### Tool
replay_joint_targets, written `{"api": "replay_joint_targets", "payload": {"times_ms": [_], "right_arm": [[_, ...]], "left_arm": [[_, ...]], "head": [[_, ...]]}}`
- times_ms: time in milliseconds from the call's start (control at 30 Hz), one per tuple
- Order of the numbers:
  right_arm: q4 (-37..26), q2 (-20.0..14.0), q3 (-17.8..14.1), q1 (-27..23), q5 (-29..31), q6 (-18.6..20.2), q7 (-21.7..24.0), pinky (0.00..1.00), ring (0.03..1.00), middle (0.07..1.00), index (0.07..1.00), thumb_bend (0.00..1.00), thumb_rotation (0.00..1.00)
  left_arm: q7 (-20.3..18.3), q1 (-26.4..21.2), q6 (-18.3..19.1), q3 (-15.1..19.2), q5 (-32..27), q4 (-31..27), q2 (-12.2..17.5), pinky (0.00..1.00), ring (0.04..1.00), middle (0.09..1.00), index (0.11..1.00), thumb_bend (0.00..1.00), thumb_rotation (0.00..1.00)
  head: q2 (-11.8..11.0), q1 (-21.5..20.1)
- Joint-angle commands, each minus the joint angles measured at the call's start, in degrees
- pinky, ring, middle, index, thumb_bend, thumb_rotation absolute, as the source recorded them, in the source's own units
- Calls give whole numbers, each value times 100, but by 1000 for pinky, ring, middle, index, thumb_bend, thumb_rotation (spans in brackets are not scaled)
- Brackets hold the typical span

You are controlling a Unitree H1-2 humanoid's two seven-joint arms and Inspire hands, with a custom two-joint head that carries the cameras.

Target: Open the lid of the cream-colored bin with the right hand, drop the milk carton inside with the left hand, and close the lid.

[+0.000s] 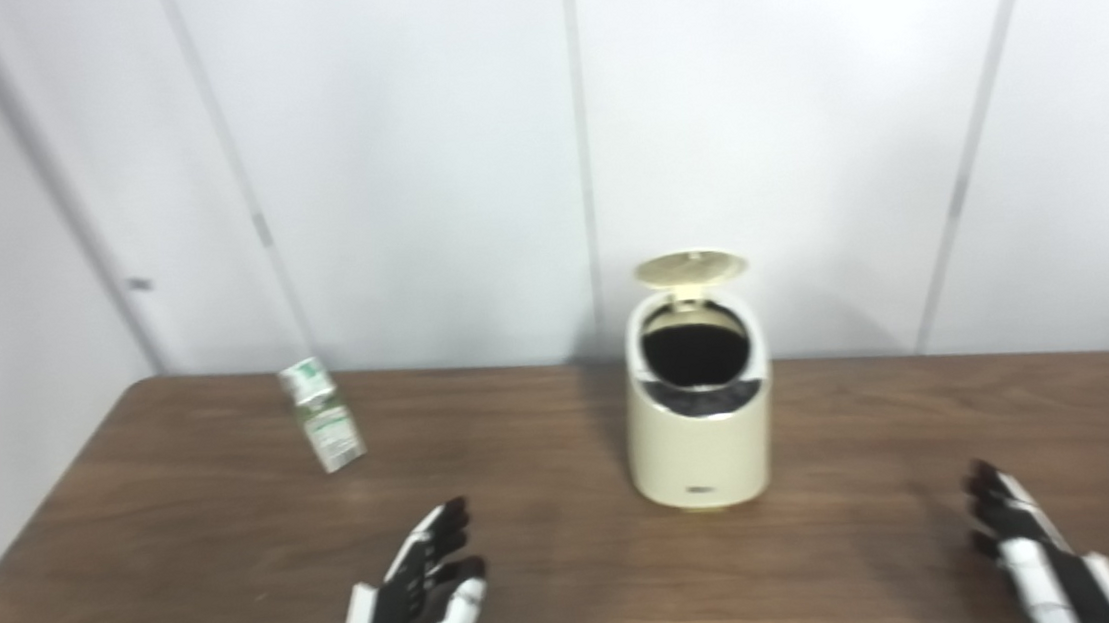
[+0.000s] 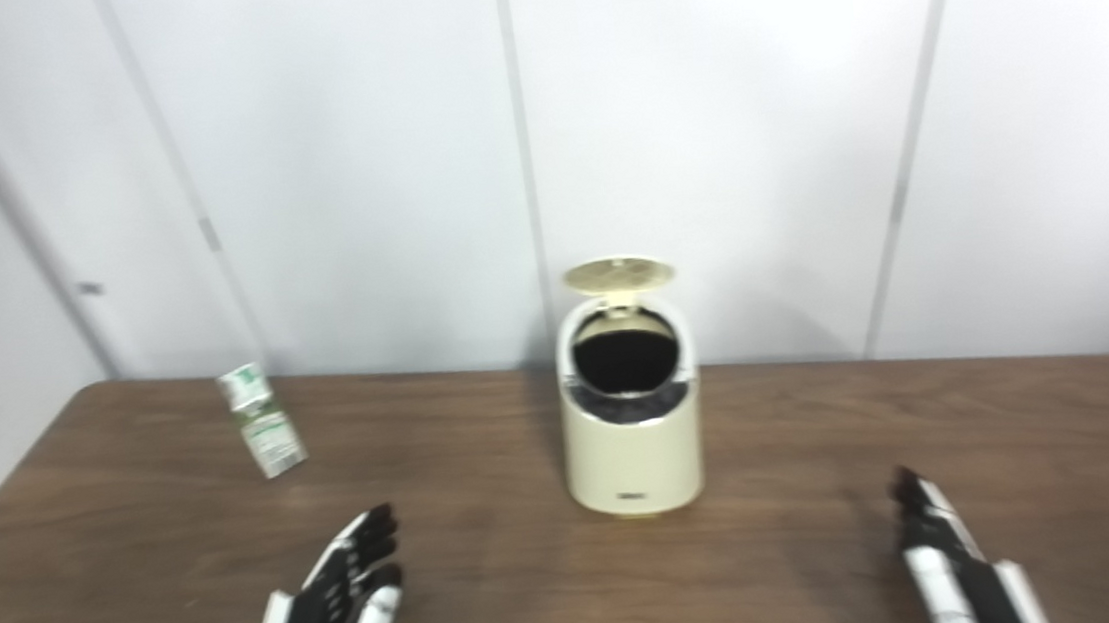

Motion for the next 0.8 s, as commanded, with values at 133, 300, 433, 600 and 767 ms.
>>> {"api": "replay_joint_targets", "payload": {"times_ms": [133,300,433,600,767], "right_arm": [[-84,-150,-68,-34,317,-462,108,892,934,941,957,516,982],[-284,-141,31,-18,-78,-71,-57,756,871,891,903,566,978],[-266,-194,32,-63,-82,27,-22,717,851,872,880,605,958],[-156,-226,-20,-107,43,-47,16,684,830,850,862,651,930],[-155,-268,-21,-105,67,-46,34,639,805,831,853,678,930]], "left_arm": [[208,135,-257,-141,192,438,-159,774,834,846,881,406,559],[265,100,-390,-154,202,585,-209,804,832,842,881,431,576],[327,70,-467,-161,169,636,-235,797,828,845,883,444,569],[363,28,-448,-66,27,471,-273,695,792,852,896,507,420],[496,-149,-200,218,282,102,-80,679,778,845,891,682,269]], "head": [[-125,535],[-237,799],[-303,964],[-359,1064],[-369,1076]]}}
